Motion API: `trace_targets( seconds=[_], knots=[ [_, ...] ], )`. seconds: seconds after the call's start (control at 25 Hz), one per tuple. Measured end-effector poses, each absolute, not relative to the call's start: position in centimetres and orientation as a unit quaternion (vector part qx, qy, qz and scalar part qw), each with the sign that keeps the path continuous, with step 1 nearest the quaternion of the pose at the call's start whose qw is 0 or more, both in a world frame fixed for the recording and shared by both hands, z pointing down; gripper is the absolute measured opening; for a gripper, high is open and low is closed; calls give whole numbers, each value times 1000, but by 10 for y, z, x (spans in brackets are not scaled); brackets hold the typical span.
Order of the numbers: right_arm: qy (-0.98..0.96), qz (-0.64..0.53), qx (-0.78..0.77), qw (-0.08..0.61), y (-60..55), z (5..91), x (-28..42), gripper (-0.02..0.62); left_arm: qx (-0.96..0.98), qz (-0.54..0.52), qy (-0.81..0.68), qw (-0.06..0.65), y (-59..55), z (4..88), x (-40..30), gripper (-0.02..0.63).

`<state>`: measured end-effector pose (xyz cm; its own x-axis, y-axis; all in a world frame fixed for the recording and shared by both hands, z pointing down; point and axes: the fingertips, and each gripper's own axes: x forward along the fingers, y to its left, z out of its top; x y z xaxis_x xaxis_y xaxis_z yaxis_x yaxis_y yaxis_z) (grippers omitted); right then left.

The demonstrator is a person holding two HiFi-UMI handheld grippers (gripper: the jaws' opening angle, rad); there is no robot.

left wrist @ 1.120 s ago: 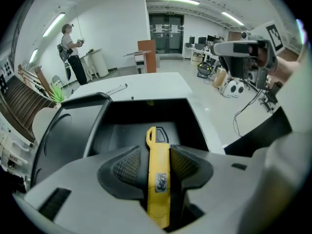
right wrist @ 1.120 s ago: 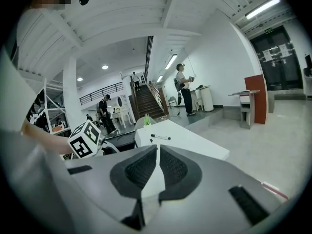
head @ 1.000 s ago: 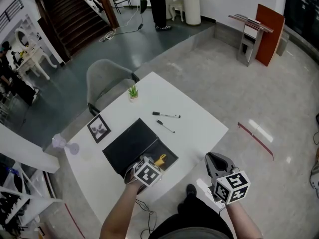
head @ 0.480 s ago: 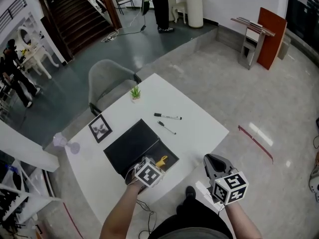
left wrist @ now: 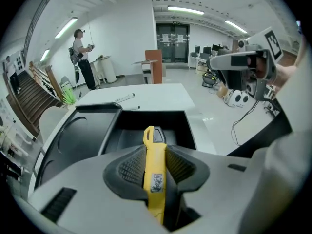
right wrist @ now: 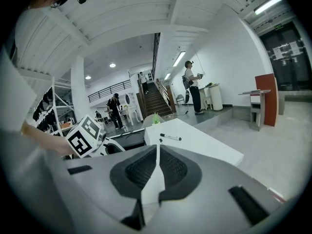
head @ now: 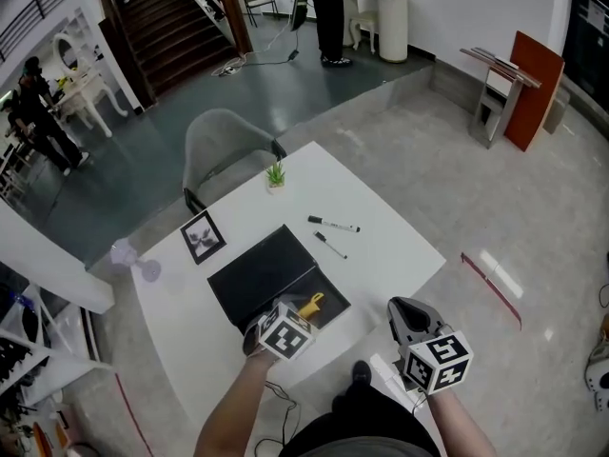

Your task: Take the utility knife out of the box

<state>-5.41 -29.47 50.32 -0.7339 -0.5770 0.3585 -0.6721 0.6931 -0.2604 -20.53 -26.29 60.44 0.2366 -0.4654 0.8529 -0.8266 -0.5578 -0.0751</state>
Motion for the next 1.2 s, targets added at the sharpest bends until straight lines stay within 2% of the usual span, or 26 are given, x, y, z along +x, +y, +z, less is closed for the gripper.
trace_targets(
  seconds=[0.44,1.2],
  knots=[
    [-930,176,297,123,-291,491,-86,3,749,359,-530,171,-263,546,-226,121],
    [-959,143,212,122,-265,468,-150,3,688,188,-678,176,-215,461,-295,121]
  ],
)
